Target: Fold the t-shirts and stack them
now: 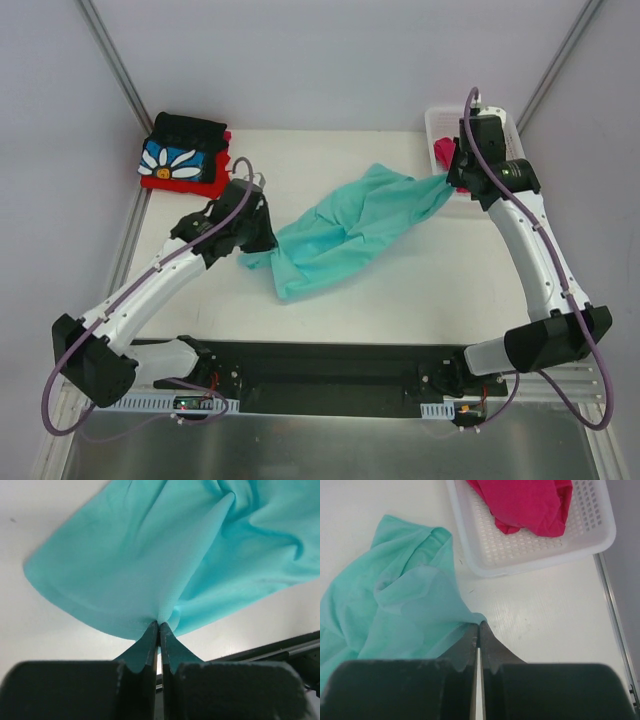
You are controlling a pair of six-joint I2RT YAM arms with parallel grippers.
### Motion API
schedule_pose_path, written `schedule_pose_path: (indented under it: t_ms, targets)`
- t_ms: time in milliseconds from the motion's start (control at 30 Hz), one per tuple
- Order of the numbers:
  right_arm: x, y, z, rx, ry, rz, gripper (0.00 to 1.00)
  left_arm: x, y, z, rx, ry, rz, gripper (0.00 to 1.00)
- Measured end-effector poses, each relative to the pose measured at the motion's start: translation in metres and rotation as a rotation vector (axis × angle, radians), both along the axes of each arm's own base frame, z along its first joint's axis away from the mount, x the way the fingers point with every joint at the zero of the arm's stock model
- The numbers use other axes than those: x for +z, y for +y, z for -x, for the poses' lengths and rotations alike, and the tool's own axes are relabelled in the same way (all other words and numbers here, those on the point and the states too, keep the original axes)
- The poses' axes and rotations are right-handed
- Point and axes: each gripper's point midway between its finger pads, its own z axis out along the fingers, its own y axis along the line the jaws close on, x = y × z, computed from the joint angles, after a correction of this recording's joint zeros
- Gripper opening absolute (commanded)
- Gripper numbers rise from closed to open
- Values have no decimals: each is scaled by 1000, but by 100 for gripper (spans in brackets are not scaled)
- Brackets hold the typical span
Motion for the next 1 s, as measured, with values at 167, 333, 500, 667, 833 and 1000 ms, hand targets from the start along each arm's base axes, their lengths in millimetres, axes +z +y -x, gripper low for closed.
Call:
schedule_pose_path:
  t_ms: [167, 333, 500, 667, 833, 1000]
  targets:
    - [-3, -16, 14, -82, -14, -2, 1, 8, 39, 1, 76, -11, -42, 0]
    - [1, -30, 21, -140, -35, -7, 1, 6, 54, 4, 95, 3, -70, 0]
    - [0, -27, 23, -131, -30, -31, 1, 3, 57, 7, 98, 18, -78, 0]
    - [-1, -23, 22, -116, -28, -47, 1, 3, 57, 7, 98, 19, -79, 0]
    - [-5, -14, 21, -76, -11, -73, 1, 1, 56, 7, 91, 26, -79, 0]
    - [-5, 24, 22, 91, 0, -128, 1, -1, 52, 7, 72, 26, -67, 0]
